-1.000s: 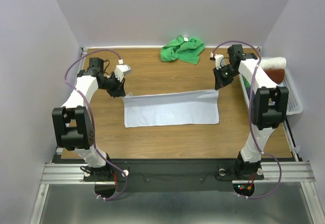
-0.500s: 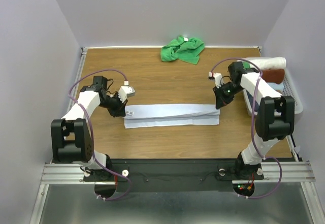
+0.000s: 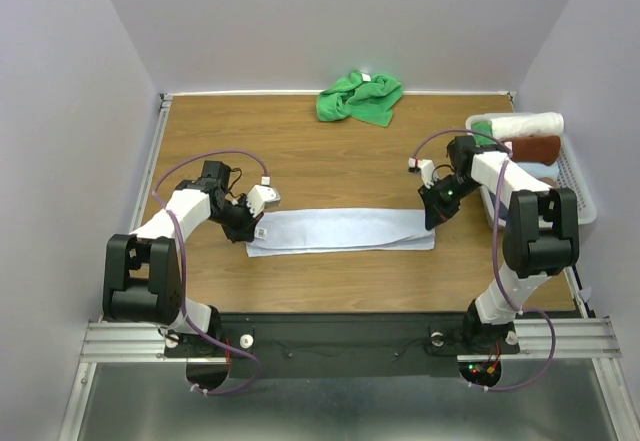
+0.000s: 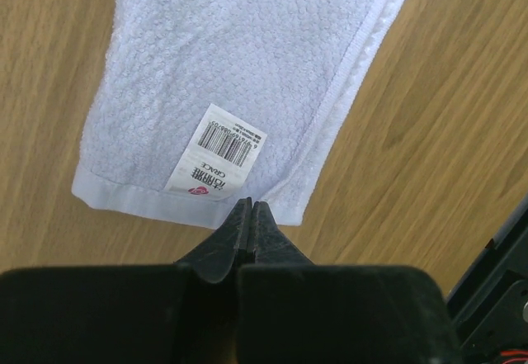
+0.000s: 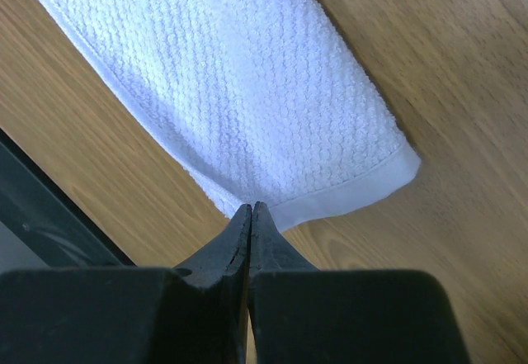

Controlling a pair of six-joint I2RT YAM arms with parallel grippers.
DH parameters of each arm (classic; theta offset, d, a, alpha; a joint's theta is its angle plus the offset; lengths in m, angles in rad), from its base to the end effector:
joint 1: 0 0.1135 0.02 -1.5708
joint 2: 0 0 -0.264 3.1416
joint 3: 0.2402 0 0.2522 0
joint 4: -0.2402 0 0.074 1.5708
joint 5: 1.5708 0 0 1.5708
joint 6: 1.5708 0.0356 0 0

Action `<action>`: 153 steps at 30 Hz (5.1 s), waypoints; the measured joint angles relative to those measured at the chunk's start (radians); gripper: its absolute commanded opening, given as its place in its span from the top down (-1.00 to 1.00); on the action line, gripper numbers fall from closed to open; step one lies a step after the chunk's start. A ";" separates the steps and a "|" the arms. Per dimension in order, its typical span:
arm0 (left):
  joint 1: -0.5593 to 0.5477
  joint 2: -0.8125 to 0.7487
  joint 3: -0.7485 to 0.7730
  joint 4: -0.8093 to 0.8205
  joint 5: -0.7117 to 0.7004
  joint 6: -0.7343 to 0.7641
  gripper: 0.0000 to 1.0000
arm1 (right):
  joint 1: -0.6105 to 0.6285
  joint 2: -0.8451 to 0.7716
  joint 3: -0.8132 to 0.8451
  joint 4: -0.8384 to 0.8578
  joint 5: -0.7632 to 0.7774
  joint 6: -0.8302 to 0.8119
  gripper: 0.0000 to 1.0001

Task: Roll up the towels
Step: Fold the towel

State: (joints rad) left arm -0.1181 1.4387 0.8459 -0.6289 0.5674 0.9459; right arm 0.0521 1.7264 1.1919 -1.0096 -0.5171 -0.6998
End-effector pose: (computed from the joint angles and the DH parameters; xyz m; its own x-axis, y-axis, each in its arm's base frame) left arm 0.2534 -0.0493 0.1904 -0.3172 0.7264 -0.6097 0.9217 0.3874 -0.0180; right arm 0.3037 0.0335 0.1962 -0.7260 -0.5985 -0.3387 -0.6877 0.6300 0.3608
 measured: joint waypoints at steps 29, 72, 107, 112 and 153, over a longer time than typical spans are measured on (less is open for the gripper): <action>-0.034 -0.013 0.042 -0.048 -0.021 0.008 1.00 | 0.002 -0.028 0.000 -0.027 -0.003 -0.014 0.99; -0.009 -0.021 0.168 -0.323 0.081 0.146 1.00 | 0.002 -0.017 0.009 -0.023 0.017 -0.003 0.99; -0.117 -0.011 0.162 -0.220 -0.016 0.029 0.17 | 0.002 0.035 0.255 -0.056 -0.007 0.062 0.38; -0.116 0.008 0.140 -0.142 -0.009 -0.048 0.37 | 0.019 0.112 0.243 -0.040 -0.004 0.084 0.42; -0.073 0.557 0.872 0.103 -0.201 -0.494 0.23 | 0.382 0.023 0.081 0.093 -0.193 0.365 0.41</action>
State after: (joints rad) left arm -0.1913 1.9961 1.7180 -0.5255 0.3660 0.4519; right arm 0.4339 1.7489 1.2728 -0.9161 -0.7101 -0.3344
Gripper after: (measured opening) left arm 0.448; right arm 0.334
